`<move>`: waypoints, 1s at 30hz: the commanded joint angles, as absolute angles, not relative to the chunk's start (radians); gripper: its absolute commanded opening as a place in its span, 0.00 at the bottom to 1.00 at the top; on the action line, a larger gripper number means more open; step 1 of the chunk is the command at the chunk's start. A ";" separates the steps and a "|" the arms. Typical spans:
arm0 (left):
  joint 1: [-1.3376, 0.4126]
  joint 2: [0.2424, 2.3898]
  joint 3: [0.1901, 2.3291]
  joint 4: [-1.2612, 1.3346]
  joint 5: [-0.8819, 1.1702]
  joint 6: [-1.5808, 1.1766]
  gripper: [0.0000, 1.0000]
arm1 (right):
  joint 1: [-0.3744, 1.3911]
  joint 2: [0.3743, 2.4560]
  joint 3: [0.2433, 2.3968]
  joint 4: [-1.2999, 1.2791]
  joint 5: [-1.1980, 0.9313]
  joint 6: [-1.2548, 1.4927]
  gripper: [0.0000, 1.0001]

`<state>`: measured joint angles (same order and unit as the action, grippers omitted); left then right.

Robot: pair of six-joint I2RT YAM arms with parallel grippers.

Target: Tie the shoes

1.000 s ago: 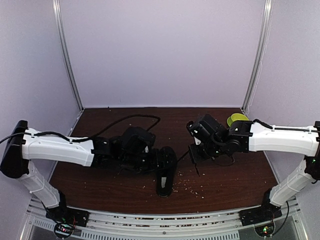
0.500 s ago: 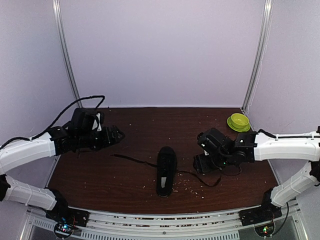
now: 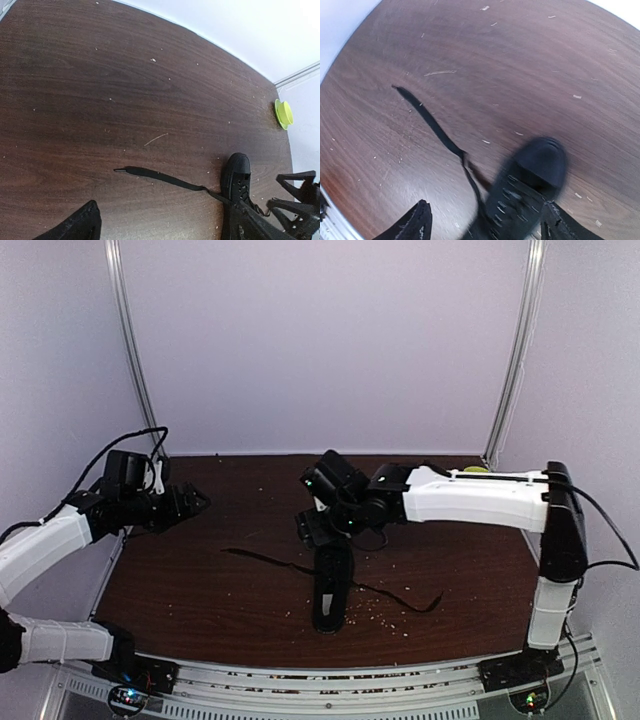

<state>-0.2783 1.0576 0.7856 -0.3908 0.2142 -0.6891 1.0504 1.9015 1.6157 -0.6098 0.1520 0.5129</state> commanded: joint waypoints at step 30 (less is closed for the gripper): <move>-0.279 0.905 0.524 -0.290 0.314 -0.822 0.91 | 1.063 2.452 2.002 -0.660 0.071 0.362 0.03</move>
